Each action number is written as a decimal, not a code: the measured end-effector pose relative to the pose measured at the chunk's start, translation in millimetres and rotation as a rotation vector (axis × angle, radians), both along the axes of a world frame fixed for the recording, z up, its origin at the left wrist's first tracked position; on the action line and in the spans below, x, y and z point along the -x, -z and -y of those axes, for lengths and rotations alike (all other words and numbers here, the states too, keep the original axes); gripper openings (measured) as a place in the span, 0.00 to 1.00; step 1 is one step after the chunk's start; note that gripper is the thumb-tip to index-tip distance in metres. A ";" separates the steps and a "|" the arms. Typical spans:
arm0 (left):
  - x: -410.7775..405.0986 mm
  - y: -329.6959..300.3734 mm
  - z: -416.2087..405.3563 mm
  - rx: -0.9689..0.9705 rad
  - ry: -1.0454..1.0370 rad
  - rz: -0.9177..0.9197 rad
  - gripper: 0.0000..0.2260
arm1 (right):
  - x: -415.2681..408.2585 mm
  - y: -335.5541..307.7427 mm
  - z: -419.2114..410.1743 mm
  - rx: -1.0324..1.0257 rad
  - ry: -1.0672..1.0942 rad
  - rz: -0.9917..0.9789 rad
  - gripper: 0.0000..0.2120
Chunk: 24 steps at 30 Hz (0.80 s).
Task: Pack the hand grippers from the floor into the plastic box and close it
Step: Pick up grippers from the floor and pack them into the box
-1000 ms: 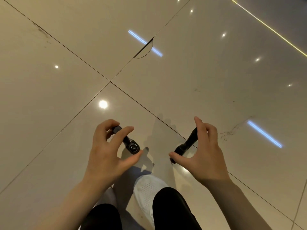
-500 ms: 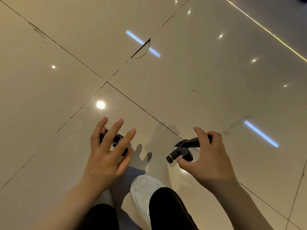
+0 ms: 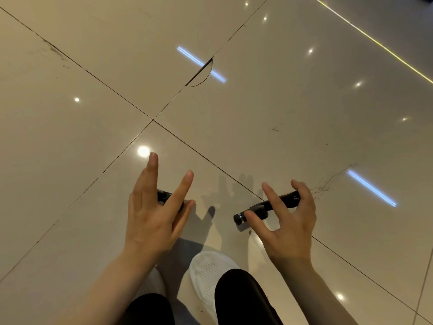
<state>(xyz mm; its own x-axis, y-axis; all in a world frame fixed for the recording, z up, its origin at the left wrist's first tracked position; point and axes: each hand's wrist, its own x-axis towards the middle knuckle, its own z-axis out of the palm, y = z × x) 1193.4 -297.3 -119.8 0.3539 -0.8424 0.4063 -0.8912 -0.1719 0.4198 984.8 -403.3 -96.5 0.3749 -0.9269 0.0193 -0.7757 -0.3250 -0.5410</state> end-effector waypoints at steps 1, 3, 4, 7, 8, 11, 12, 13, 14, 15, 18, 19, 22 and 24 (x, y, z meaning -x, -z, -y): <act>-1.9 0.0 -0.4 0.010 0.012 0.020 0.18 | 0.4 0.9 2.4 0.094 -0.054 -0.046 0.26; -6.3 -0.3 -1.8 0.038 0.035 0.083 0.17 | 1.1 3.4 7.3 0.235 -0.147 -0.132 0.26; -8.5 -0.5 -2.5 0.047 0.036 0.104 0.17 | 0.5 3.2 8.7 0.277 -0.177 -0.165 0.25; -13.8 0.2 -3.0 0.024 0.010 0.148 0.18 | -2.4 2.0 12.6 0.271 -0.171 -0.202 0.25; -14.7 0.6 -2.4 0.015 0.002 0.158 0.18 | -3.9 0.8 15.1 0.246 -0.154 -0.194 0.25; -9.7 0.1 0.4 -0.018 -0.015 0.194 0.18 | -8.4 0.4 17.7 0.307 -0.167 -0.230 0.21; -6.8 -0.2 0.9 -0.041 -0.036 0.231 0.17 | -10.3 0.8 16.0 0.355 -0.184 -0.258 0.19; -3.7 0.3 0.6 -0.058 -0.063 0.267 0.17 | -11.9 1.8 13.4 0.396 -0.202 -0.283 0.17; -1.7 1.3 -0.1 -0.064 -0.088 0.283 0.18 | -13.0 3.4 10.5 0.428 -0.218 -0.300 0.15; -1.8 2.2 -0.5 -0.061 -0.103 0.278 0.18 | -13.4 5.4 8.0 0.451 -0.231 -0.313 0.14; -8.9 4.4 -2.1 -0.037 -0.082 0.212 0.19 | -14.0 9.8 5.4 0.479 -0.244 -0.334 0.13; -10.5 4.2 -2.8 -0.029 -0.080 0.194 0.19 | -14.9 10.6 5.2 0.483 -0.250 -0.339 0.13; -11.8 2.9 -2.0 0.001 -0.079 0.152 0.18 | -19.0 11.9 4.8 0.477 -0.262 -0.348 0.14; -11.0 3.0 -1.2 0.022 -0.064 0.157 0.17 | -23.3 11.7 4.9 0.471 -0.265 -0.342 0.16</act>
